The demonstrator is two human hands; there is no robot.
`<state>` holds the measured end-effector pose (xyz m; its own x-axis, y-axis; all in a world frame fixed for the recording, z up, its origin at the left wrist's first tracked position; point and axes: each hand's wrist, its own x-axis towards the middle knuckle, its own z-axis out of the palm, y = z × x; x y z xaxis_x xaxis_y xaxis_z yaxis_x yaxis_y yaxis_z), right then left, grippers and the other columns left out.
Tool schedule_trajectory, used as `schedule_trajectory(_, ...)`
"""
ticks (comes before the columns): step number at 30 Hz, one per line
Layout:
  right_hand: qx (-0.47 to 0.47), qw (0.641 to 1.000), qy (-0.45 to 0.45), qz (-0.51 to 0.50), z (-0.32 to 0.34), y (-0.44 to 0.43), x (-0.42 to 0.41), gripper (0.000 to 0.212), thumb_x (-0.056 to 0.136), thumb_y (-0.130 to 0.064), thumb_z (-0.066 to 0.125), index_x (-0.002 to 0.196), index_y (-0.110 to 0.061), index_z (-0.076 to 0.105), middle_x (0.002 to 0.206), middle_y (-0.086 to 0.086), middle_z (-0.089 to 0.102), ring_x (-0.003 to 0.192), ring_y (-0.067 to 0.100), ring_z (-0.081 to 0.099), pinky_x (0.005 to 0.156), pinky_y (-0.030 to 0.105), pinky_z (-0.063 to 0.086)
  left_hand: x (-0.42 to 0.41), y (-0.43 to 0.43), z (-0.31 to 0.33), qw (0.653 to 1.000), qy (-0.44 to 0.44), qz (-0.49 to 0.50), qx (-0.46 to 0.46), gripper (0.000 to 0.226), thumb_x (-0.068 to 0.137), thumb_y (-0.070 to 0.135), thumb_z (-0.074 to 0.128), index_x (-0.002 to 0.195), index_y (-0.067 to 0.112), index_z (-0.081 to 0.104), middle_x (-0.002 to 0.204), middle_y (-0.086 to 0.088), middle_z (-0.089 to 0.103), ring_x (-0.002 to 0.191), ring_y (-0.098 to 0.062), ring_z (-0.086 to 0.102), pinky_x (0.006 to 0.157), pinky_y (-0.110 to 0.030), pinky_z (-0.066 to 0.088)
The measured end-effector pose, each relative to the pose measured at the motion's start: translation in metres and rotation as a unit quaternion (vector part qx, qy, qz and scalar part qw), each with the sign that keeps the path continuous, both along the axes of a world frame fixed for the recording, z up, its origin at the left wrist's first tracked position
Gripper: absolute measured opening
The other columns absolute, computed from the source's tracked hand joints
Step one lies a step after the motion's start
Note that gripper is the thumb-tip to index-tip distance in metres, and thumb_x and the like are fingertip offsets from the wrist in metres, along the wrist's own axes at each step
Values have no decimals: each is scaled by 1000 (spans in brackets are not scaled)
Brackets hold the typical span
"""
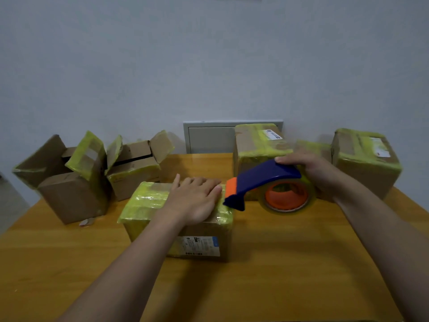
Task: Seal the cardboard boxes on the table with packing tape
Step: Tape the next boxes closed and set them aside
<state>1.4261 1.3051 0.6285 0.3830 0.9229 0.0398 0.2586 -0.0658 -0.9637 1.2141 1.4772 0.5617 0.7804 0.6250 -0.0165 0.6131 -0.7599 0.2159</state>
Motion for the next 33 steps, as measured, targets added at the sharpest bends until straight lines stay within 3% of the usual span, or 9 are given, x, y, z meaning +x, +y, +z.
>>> schedule_trajectory(5, 9, 999, -37, -17, 11, -15, 5, 31, 89, -24, 61, 60, -14, 69, 56, -4, 65, 53, 7, 60, 65, 26, 46, 4, -1, -1, 1000, 10, 9, 0, 61, 103, 67, 7, 155, 47, 33, 163, 5, 38, 153, -24, 26, 127, -56, -5)
schedule_trajectory(8, -29, 990, -135, -19, 16, -2, 4, 41, 92, -30, 65, 53, -20, 67, 52, -10, 58, 53, 4, 53, 70, 36, 40, 4, -2, -2, 1000, 10, 10, 11, 63, 101, 70, 8, 154, 48, 33, 161, 4, 40, 152, -24, 28, 127, -56, -4)
schedule_trajectory(11, -82, 965, -249, 16, 32, 14, -7, 41, 93, -37, 64, 54, -26, 68, 58, -3, 54, 60, 15, 51, 73, 45, 43, 2, -4, -3, 1000, 1, 10, 16, 64, 100, 71, 8, 153, 48, 34, 159, 4, 43, 151, -25, 30, 127, -57, -3)
schedule_trajectory(13, -91, 961, -263, 8, 45, 21, -17, 45, 92, -35, 67, 50, -21, 61, 52, -3, 48, 52, 13, 44, 65, 38, 38, 1, -5, -3, 1000, 4, 9, 14, 64, 100, 71, 9, 152, 46, 36, 156, 3, 45, 150, -26, 32, 127, -58, -1)
schedule_trajectory(16, -113, 956, -270, -3, 49, 27, -22, 40, 83, -41, 73, 60, -11, 60, 50, 1, 44, 46, 13, 38, 58, 36, 34, 5, -3, -1, 1000, 16, 19, 10, 63, 100, 72, 11, 148, 43, 39, 152, -1, 49, 146, -28, 37, 127, -57, 2)
schedule_trajectory(19, -181, 916, -358, -1, 28, 28, -27, 48, 77, -49, 76, 63, -3, 67, 50, 1, 52, 49, 16, 45, 56, 37, 38, 7, -3, 1, 999, 30, 28, 0, 65, 99, 74, 12, 146, 41, 41, 151, -4, 49, 144, -29, 38, 127, -56, 3)
schedule_trajectory(24, -133, 940, -312, -33, 12, 24, -25, 44, 81, -45, 75, 69, -2, 69, 54, 9, 57, 52, 16, 49, 57, 36, 41, 12, -8, 9, 997, 68, 45, 16, 76, 94, 81, 10, 145, 36, 44, 152, -9, 48, 146, -32, 36, 125, -64, 1)
schedule_trajectory(27, -117, 928, -345, -75, 19, 23, -26, 43, 82, -45, 74, 58, -11, 63, 49, 0, 52, 50, 15, 46, 51, 30, 38, 23, -16, 13, 994, 89, 61, 19, 84, 92, 84, 15, 145, 28, 47, 153, -12, 47, 147, -35, 35, 123, -67, 0)
schedule_trajectory(33, -107, 915, -356, -157, 0, 27, -27, 48, 82, -48, 71, 52, -12, 60, 48, 2, 51, 52, 22, 46, 51, 32, 36, 28, -21, 4, 993, 81, 76, 27, 85, 90, 85, 21, 150, 27, 41, 157, -13, 41, 149, -35, 30, 123, -67, 0)
